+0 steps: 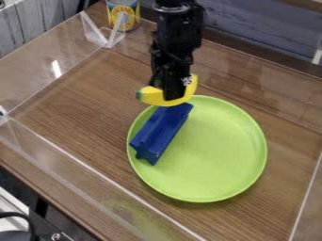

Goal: Put the banana in the green plate

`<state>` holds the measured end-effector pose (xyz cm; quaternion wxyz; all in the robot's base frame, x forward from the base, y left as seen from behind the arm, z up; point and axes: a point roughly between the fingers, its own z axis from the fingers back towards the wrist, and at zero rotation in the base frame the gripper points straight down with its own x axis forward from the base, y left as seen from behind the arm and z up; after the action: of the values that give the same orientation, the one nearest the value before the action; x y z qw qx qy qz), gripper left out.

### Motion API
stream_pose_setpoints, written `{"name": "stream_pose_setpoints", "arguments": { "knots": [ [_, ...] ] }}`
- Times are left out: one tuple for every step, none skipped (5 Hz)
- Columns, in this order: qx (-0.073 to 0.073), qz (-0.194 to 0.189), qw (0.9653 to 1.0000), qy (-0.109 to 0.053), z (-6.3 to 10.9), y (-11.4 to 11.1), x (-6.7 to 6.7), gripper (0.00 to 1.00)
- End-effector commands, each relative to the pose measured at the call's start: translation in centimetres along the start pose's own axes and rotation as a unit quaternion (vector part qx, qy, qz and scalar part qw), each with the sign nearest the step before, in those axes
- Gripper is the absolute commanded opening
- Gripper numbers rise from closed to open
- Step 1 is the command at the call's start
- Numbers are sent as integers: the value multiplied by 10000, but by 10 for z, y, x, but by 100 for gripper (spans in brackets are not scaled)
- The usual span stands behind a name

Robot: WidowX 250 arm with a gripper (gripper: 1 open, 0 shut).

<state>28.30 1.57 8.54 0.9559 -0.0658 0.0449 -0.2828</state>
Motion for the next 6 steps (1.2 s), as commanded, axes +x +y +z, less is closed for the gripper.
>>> {"name": "stream_pose_setpoints", "arguments": {
  "knots": [
    [237,-183,9991,-301,21,-10,5,0],
    [257,-28,9990,-356,12,-27,8,0],
    [283,107,9988,-387,-2,-46,13,0],
    [310,-91,9987,-400,-9,-55,11,0],
    [317,-258,9983,-405,-15,-56,7,0],
    [319,-74,9984,-453,-30,-51,8,100]
  ]
}}
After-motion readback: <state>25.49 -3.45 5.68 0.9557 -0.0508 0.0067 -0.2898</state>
